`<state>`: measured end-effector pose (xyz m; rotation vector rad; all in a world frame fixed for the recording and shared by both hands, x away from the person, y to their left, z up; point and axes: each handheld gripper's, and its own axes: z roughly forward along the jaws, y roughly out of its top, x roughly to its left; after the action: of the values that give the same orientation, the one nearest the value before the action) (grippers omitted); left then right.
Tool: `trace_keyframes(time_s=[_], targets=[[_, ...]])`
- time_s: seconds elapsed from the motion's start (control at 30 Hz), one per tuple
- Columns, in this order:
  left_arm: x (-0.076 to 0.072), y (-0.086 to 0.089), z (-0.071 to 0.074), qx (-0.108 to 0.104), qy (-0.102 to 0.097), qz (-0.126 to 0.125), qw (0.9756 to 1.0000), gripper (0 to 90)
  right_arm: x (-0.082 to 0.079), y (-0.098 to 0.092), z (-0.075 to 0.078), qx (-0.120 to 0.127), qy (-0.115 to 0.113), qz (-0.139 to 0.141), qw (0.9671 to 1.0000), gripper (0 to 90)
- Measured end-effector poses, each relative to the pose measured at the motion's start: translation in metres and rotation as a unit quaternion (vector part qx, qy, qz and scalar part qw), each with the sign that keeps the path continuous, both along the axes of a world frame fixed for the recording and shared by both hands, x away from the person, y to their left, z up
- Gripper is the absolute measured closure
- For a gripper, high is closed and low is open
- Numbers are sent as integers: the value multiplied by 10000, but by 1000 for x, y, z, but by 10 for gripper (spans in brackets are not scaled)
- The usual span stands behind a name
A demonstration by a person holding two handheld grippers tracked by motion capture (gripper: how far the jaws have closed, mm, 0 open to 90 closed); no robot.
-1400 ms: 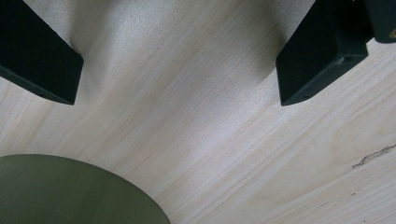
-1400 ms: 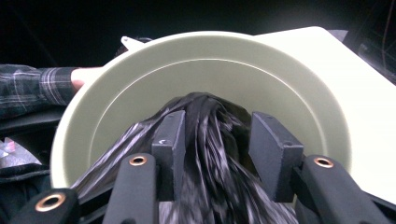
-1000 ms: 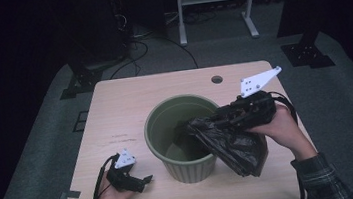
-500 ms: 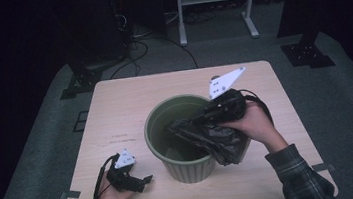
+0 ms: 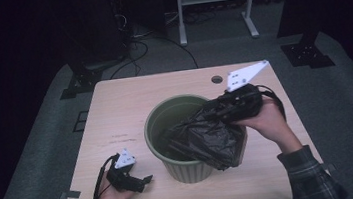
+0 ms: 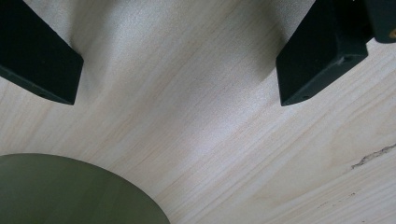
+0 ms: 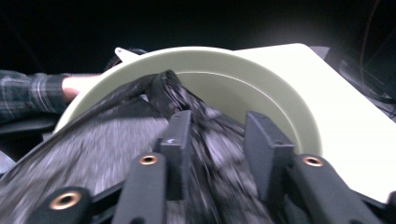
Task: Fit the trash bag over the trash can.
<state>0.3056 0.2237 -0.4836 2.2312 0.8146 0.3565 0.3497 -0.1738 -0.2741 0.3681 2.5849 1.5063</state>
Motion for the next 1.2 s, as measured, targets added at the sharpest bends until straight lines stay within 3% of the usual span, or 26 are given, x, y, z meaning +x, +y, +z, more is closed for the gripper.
trace_keyframes(time_s=[0.07,0.23,0.3,0.5,0.6,0.7,0.77,0.9,1.03,1.2], targets=[[0,0,0,1,0,0,10000,0,-3,-15,-1,118,162,-51,9998,567],[0,0,0,0,0,2,10000,0,-12,-39,-12,207,261,-180,9993,524],[0,0,0,0,0,2,10000,0,-14,-44,-16,393,392,-215,9982,482],[0,0,0,-1,0,3,10000,0,-22,-48,-20,692,558,-185,9959,440],[0,0,0,1,0,1,10000,0,-25,-41,-24,596,575,-135,9965,426],[0,0,0,0,0,2,10000,0,-26,-36,-29,341,410,-254,9983,566],[0,0,0,-1,0,2,10000,0,-26,-36,-31,317,390,-241,9984,726],[0,0,0,0,1,2,10000,0,-21,-38,-32,368,343,-319,9982,899],[1,3,3,-117,84,-48,9999,0,-13,-37,-31,489,306,-397,9975,900],[-4,12,22,-341,-92,-155,9993,0,1,-32,-31,522,296,-482,9970,900]])
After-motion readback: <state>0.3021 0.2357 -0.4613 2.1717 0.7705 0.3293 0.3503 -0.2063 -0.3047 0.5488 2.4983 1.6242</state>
